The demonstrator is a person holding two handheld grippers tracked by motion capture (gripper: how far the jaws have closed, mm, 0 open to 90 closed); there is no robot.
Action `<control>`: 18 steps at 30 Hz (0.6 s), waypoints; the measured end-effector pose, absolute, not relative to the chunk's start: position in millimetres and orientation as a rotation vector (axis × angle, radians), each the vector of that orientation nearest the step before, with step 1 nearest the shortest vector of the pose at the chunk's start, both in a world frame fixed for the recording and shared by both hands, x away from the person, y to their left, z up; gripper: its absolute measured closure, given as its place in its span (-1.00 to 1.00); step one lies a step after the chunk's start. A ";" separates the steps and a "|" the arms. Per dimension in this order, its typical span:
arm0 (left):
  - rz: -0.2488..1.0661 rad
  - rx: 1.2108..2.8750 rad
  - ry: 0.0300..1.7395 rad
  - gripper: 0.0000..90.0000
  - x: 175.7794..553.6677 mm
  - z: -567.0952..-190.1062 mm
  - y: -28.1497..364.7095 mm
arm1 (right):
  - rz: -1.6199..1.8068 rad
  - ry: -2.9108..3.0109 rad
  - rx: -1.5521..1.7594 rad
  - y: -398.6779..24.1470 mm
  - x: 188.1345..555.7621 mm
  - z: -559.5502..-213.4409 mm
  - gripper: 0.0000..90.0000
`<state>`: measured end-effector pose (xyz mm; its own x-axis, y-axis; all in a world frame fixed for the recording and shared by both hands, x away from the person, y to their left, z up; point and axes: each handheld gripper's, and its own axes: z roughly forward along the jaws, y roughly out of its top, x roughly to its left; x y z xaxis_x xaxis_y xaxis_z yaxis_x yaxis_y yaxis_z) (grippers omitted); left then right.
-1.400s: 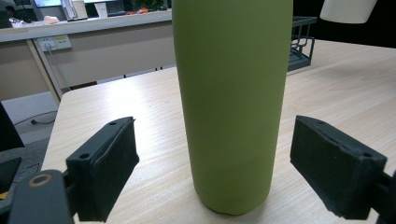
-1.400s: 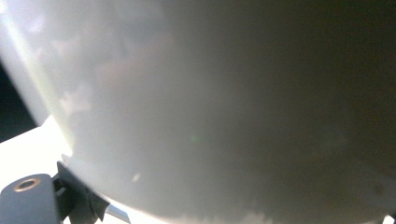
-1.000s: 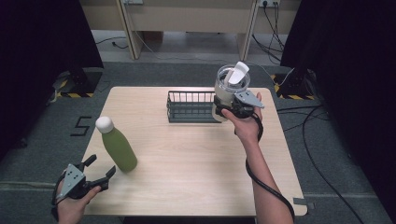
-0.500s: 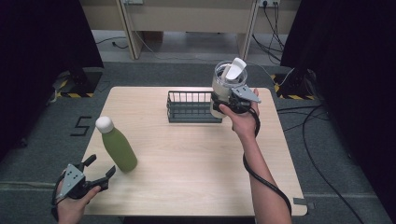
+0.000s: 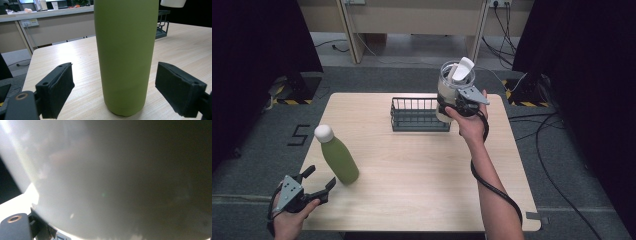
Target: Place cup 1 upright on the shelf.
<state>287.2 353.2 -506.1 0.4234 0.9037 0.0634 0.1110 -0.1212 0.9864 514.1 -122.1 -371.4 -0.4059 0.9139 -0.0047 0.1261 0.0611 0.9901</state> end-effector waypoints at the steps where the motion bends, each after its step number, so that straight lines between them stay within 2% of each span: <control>1: 0.879 1.551 0.927 -0.68 287.2 -506.1 353.2 | 1.414 1.634 1.056 -121.4 515.2 -370.6 -0.77; 18: 0.880 1.547 0.930 -0.68 287.3 -506.1 353.4 | 1.409 1.639 1.054 -110.0 532.7 -362.1 -0.77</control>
<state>287.3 353.4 -506.1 0.4209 0.9050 0.0610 0.1109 -0.1181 0.9868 532.7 -110.0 -362.1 -0.4064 0.9136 -0.0113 0.1263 0.0684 0.9896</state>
